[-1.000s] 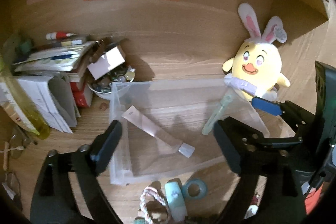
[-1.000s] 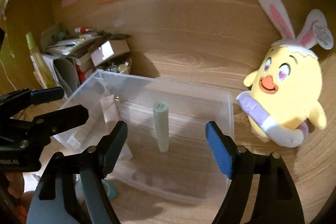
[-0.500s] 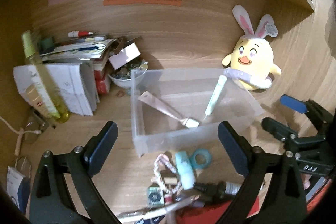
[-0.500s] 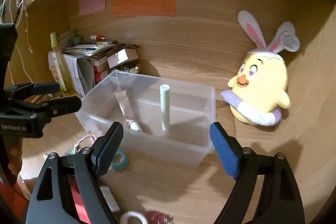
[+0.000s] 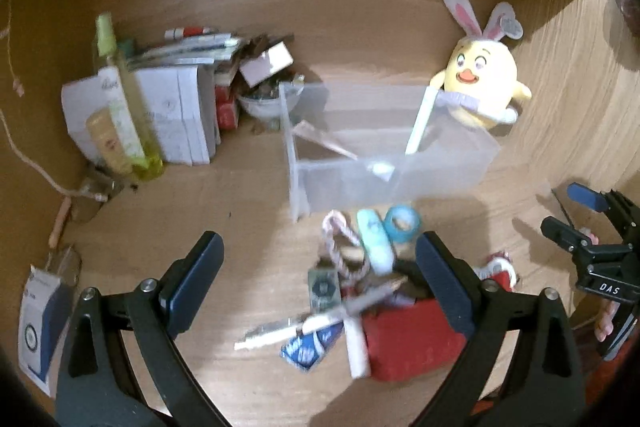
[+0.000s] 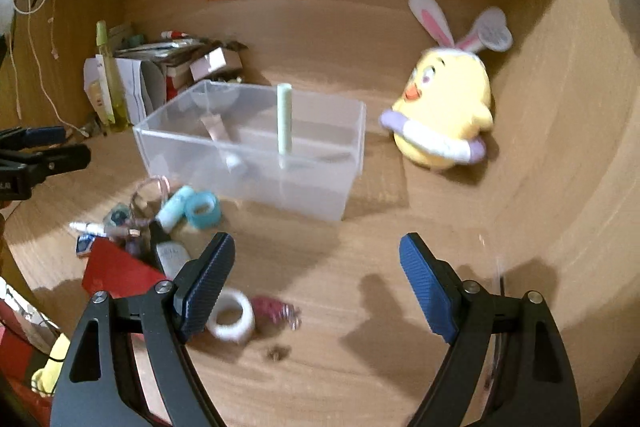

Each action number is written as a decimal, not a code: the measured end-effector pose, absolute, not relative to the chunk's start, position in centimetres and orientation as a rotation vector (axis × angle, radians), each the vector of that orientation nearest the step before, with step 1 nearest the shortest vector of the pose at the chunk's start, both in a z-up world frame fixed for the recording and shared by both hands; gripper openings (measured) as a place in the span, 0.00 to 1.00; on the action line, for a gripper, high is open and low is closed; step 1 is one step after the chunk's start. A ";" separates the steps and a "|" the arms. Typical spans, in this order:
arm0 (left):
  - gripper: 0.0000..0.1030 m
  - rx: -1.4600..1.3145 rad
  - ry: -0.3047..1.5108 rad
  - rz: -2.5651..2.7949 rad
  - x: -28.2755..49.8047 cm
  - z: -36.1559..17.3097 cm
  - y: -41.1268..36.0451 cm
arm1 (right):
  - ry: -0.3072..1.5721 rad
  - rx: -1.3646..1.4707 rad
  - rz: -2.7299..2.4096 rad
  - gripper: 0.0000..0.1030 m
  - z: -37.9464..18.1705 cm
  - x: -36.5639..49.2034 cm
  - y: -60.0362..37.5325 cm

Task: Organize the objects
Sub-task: 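Move the left gripper to the red pouch on the pile, then grasp the red pouch with the left gripper and lift it, then lower the red pouch into the clear box and open the left gripper, then move both grippers back toward the remaining pile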

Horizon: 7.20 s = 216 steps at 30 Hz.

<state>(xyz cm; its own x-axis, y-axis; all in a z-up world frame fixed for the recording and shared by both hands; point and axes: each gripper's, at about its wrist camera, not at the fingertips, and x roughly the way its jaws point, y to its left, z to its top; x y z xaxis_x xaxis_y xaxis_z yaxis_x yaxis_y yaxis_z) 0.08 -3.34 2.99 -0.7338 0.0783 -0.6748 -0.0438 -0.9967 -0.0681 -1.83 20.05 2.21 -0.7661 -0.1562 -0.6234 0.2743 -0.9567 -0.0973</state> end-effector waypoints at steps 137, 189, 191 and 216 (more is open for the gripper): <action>0.53 -0.966 -0.169 2.912 -14.2 4.3 -2.8 | 0.053 0.907 -2.594 0.12 3.2 -15.2 17.2; 0.92 -1.076 0.030 2.814 -6.7 2.7 -2.6 | 0.052 0.929 -2.641 0.64 3.7 -10.0 20.1; 0.92 -1.107 0.019 2.811 -6.1 2.0 -3.1 | 0.077 0.928 -2.645 0.66 3.6 -9.1 19.9; 0.89 -1.334 -0.034 2.707 -1.1 -5.0 -6.8 | 0.055 1.110 -2.541 0.71 -1.7 -2.1 18.3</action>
<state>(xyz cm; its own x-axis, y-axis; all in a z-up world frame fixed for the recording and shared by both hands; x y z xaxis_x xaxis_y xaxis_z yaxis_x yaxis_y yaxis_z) -1.13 -6.81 -5.03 -0.6029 0.1205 -0.7887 -0.1005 -0.9921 -0.0747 -2.09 18.35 -1.66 -0.6234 -0.3140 -0.7161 0.3448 -0.9324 0.1088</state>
